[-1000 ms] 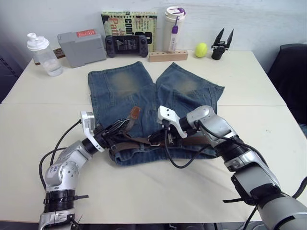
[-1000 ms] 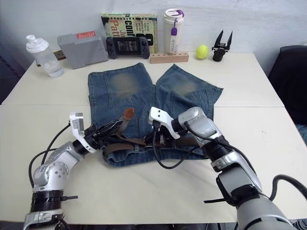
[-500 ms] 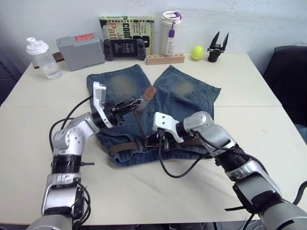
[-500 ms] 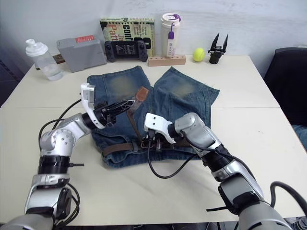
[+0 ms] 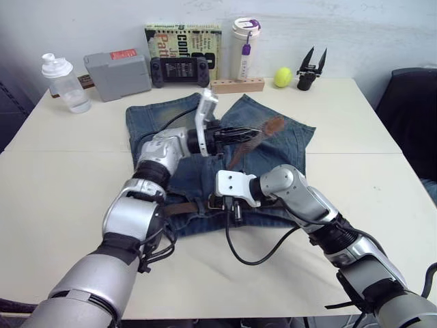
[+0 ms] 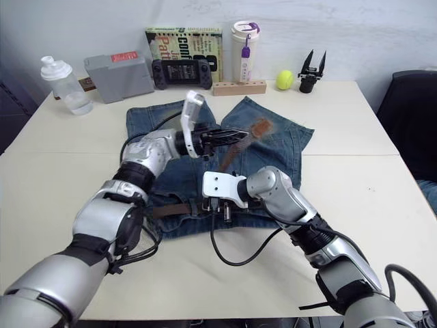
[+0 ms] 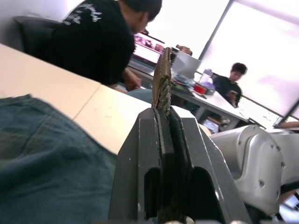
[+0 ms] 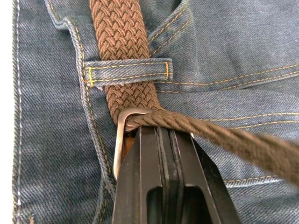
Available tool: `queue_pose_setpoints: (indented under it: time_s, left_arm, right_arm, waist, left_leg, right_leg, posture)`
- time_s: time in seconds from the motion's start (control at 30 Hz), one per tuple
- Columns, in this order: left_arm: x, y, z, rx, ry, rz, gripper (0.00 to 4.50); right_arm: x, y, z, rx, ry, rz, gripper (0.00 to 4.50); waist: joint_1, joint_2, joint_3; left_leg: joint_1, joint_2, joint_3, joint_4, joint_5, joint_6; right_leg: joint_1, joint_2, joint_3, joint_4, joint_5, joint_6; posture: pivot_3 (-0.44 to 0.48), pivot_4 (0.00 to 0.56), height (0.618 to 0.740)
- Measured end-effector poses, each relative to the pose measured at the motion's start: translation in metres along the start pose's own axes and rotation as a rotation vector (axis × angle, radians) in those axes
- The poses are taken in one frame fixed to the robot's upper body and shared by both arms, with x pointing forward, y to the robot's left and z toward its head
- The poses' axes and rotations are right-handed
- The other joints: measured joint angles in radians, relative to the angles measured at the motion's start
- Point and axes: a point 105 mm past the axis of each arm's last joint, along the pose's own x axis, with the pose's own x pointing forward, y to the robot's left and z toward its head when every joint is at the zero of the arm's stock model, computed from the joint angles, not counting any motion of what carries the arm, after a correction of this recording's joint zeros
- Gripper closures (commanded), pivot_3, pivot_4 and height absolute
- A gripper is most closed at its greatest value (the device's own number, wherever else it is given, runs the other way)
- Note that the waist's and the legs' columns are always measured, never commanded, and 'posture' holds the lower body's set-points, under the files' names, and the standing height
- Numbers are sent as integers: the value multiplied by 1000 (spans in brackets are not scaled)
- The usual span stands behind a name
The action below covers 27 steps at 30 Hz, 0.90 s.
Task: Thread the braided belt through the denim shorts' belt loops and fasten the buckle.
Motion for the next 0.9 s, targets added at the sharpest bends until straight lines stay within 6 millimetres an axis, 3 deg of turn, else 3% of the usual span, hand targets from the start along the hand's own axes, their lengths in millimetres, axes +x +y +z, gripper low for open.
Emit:
queue_pose_setpoints:
  time_s: [0.17,0.37,0.47,0.63,0.77,0.9]
  left_arm:
    - [17,-8,1,-33,8,-89,4500]
    - [19,-16,5,-174,-40,-162,4500]
    - [7,-15,10,-266,-85,-162,4500]
    - [-13,0,16,-165,-68,-22,4500]
    - [-36,14,-5,-6,56,115,4500]
    - [-64,11,-22,133,141,165,4500]
  right_arm:
    - [-2,1,0,-13,3,-3,4426]
    - [-3,1,-1,-25,6,0,4426]
    - [-3,3,-1,-23,-3,-1,4426]
    - [-6,5,-2,2,-24,-18,4426]
    - [-8,9,-2,66,-52,-47,4426]
    - [-17,22,-5,173,-92,-44,4426]
  waist:
    - [2,1,0]
    - [7,1,0]
    - [4,2,1]
    - [6,2,1]
    - [2,2,1]
    - [7,4,2]
  left_leg:
    - [-1,0,-1,0,-1,1]
    - [-1,0,-1,1,-4,8]
    - [-1,0,-1,0,-4,8]
    - [-2,-1,0,0,-4,6]
    - [-1,-2,1,0,-5,6]
    - [-4,-2,0,-1,-5,9]
  right_leg:
    - [-1,-1,-1,0,0,0]
    - [0,-1,-2,-1,0,0]
    - [-1,-1,-2,0,0,0]
    - [0,-4,-6,-2,0,0]
    - [0,-6,-8,-2,0,0]
    - [-1,-6,-10,-5,0,0]
  posture:
    - [0,150,694]
    - [0,150,694]
    - [0,150,694]
    - [0,150,694]
    - [0,150,694]
    - [0,150,694]
